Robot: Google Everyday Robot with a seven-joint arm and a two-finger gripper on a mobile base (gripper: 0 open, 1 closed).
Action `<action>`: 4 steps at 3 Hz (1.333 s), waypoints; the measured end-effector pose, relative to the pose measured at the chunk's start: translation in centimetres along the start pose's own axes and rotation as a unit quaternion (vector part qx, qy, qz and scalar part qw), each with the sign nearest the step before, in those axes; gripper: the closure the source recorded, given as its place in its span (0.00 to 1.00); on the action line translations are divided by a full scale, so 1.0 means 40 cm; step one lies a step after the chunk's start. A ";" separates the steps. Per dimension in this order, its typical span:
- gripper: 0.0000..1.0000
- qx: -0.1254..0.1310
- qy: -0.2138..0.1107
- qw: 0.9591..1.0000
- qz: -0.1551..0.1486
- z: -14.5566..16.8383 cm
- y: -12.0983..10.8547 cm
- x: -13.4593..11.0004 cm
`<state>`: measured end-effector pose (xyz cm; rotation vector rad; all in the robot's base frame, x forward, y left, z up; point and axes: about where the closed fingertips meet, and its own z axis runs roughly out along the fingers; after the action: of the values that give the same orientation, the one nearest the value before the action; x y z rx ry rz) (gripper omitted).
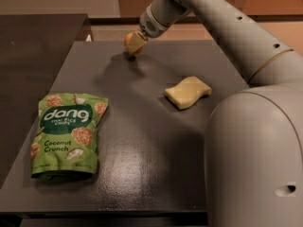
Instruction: Pick orange
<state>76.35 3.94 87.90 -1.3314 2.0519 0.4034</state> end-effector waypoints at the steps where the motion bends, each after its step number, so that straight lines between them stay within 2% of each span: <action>1: 1.00 -0.002 -0.004 1.000 -0.015 -0.085 0.018 -0.017; 3: 1.00 -0.015 -0.024 0.998 -0.058 -0.256 0.082 -0.036; 4: 1.00 -0.019 -0.041 0.994 -0.102 -0.352 0.136 -0.072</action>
Offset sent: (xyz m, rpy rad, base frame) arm -0.0695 -0.0457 0.0975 0.0088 -0.0762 0.1106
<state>67.28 0.29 99.77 -1.5067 1.8291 0.4006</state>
